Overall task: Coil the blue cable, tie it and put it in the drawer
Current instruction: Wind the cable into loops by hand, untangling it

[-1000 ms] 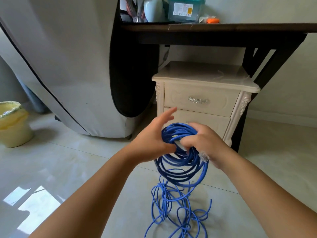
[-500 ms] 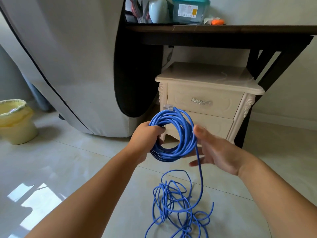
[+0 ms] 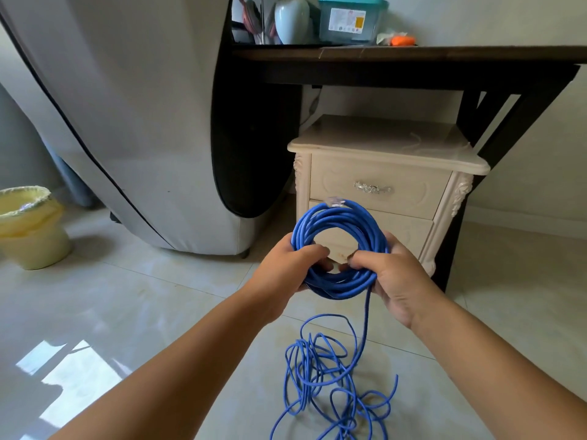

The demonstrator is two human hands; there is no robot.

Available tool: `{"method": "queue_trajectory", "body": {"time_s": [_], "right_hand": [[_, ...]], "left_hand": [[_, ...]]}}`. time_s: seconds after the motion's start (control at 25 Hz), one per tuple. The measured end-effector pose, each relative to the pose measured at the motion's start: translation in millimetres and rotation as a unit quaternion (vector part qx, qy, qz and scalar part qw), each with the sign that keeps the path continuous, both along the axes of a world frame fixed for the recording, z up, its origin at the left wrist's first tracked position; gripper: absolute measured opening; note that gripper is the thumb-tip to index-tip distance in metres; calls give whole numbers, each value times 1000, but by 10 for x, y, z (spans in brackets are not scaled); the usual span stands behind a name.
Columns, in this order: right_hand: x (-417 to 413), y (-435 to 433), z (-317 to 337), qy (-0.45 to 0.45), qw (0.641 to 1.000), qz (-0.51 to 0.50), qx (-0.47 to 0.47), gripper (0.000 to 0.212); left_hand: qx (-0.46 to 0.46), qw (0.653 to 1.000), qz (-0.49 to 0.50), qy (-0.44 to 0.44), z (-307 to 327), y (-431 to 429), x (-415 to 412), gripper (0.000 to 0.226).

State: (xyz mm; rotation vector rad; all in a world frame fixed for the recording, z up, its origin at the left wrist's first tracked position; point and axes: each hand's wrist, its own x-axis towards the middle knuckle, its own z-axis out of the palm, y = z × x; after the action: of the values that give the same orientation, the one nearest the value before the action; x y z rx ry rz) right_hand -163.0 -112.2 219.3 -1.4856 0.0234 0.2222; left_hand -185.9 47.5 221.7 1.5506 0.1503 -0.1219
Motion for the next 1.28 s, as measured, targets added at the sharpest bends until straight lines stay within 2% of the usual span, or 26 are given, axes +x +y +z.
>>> {"method": "queue_trajectory", "body": {"time_s": [0.08, 0.12, 0.2, 0.28, 0.32, 0.4, 0.44, 0.52, 0.68, 0.72, 0.84, 0.96, 1.12, 1.28], "right_hand": [[30, -7, 3, -29, 999, -25, -36, 36], [44, -28, 13, -51, 996, -32, -65, 39], [47, -71, 41, -123, 973, -17, -195, 47], [2, -50, 22, -191, 918, 43, -346, 54], [-28, -15, -3, -214, 892, 70, -392, 57], [-84, 62, -33, -251, 866, 95, -422, 56], [-102, 90, -25, -265, 860, 97, -425, 53], [-124, 109, 11, -274, 863, 78, -418, 53], [-102, 101, 68, -267, 892, 43, -362, 58], [-82, 98, 78, -257, 901, 49, -345, 60], [-1, 10, 95, -196, 926, 104, -307, 61], [42, -115, 83, -144, 935, 169, -275, 76], [53, -144, 58, -137, 965, 133, -180, 92], [59, -80, 14, -91, 986, 93, -101, 112]], "left_hand": [[12, 998, -64, 8, 56, 53, -19, 17], [8, 996, -86, 10, 101, 99, -17, 31], [12, 996, -86, -24, 176, 220, 20, 72], [131, 982, -93, -102, 226, 240, 14, 95], [223, 957, -124, -137, 232, 201, -12, 98], [402, 879, -171, -192, 136, 42, -39, 102], [452, 853, -151, -213, 74, -28, -26, 103], [473, 849, -72, -226, 6, -89, 40, 93], [448, 864, -4, -228, -2, -87, 131, 33], [433, 871, 9, -230, 1, -93, 120, 26], [386, 897, 18, -217, -11, -101, 106, 26], [310, 931, 50, -189, -3, -54, 132, 18], [85, 985, 96, -112, 27, -48, 132, 16], [-110, 981, 153, -42, 40, -110, 155, 21]]}}
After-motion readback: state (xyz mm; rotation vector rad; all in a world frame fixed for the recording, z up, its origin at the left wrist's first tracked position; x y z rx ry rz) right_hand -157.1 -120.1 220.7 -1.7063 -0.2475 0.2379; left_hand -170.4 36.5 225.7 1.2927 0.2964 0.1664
